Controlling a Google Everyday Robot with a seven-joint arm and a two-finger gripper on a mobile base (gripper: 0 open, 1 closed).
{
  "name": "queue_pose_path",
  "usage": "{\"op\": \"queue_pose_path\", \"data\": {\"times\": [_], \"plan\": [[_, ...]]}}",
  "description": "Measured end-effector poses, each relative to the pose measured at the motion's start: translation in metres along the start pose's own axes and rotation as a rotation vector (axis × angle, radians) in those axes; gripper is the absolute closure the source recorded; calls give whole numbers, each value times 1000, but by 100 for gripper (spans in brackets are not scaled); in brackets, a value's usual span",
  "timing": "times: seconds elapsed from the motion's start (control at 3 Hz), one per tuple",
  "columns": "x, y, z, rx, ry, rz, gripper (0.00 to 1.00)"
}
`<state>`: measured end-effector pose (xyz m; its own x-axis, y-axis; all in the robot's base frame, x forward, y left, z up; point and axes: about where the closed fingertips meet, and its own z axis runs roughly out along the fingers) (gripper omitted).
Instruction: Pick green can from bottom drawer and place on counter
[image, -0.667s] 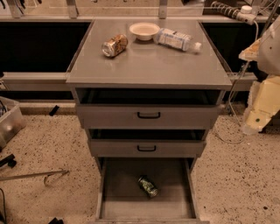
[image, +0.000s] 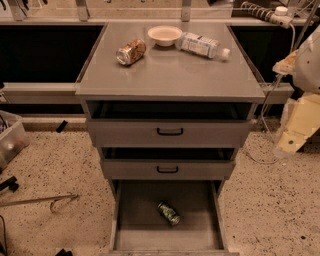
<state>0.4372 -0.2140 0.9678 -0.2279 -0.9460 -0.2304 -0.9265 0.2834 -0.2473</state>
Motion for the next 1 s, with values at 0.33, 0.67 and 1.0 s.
{"op": "queue_pose_path", "data": {"times": [0.33,0.67,1.0], "plan": [[-7,21,44,-40,-75,73,0],[-30,56,116,-107,-146,151,0],[-55,103,203,-212,-189,216,0]]}}
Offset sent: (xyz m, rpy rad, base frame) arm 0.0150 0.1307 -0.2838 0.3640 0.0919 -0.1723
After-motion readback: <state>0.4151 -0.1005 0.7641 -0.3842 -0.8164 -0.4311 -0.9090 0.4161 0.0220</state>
